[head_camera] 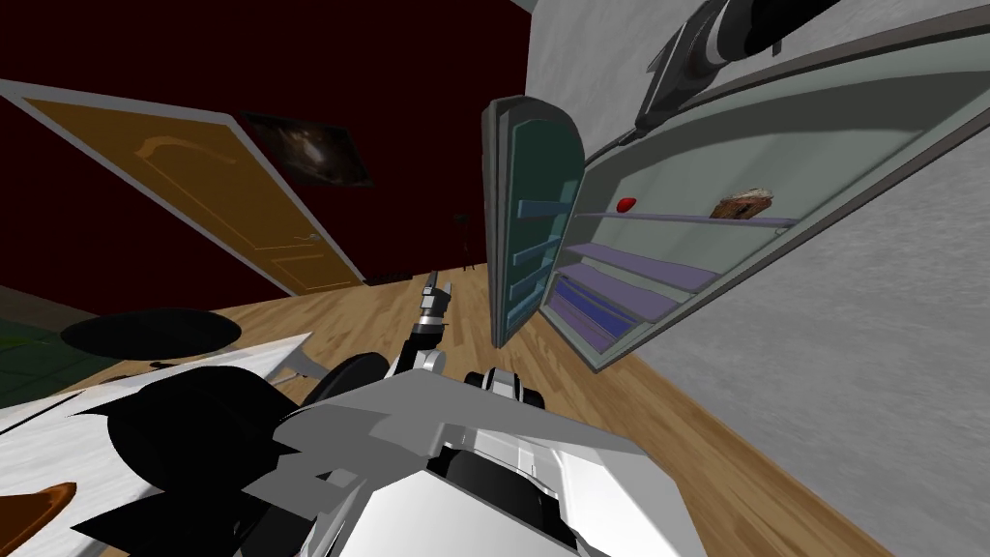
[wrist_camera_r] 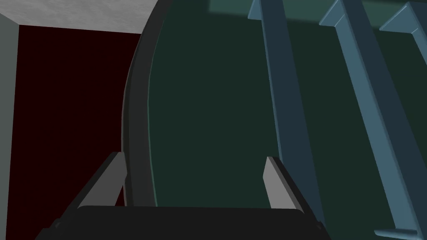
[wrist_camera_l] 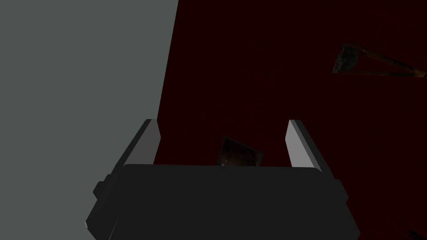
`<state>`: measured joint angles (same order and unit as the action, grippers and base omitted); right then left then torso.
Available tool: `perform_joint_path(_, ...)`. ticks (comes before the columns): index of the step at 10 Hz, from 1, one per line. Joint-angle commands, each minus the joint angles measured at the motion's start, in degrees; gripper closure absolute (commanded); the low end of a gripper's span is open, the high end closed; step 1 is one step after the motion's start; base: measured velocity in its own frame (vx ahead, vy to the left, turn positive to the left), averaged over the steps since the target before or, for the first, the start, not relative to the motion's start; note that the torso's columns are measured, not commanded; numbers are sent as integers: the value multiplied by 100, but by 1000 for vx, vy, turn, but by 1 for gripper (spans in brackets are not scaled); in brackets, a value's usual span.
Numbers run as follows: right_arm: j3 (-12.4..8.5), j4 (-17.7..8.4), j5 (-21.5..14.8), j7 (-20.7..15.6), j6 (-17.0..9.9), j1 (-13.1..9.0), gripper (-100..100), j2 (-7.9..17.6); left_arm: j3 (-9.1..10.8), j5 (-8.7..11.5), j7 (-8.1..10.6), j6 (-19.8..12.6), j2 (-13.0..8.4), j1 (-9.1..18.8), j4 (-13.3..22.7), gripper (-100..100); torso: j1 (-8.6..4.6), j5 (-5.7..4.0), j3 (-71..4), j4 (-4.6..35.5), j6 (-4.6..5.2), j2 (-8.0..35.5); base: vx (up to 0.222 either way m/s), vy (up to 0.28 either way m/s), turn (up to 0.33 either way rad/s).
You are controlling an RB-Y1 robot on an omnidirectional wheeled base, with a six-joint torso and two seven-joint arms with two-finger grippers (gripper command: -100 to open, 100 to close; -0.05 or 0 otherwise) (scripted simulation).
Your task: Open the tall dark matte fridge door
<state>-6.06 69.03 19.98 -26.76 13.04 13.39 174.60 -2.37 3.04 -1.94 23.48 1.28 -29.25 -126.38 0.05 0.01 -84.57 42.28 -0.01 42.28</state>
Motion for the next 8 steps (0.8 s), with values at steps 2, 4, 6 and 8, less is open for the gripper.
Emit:
perform_joint_path(2,135,-201,-25,76,454,-227,-100,-11,-1,0,0,0,1,0,0,0,16,8,3,2,-1,4,56,30,-51)
perform_joint_path(4,148,-177,-34,67,469,-274,-100,-33,-1,0,0,0,1,0,0,0,-3,0,2,1,0,2,38,24,-32)
perform_joint_path(6,151,-175,-35,69,486,-284,0,-34,-1,0,0,0,0,1,0,0,-16,-6,6,3,1,9,0,0,0)
perform_joint_path(8,151,-175,-35,69,487,-283,0,-33,-1,0,0,0,0,1,0,0,-8,-3,3,2,1,4,0,0,0)
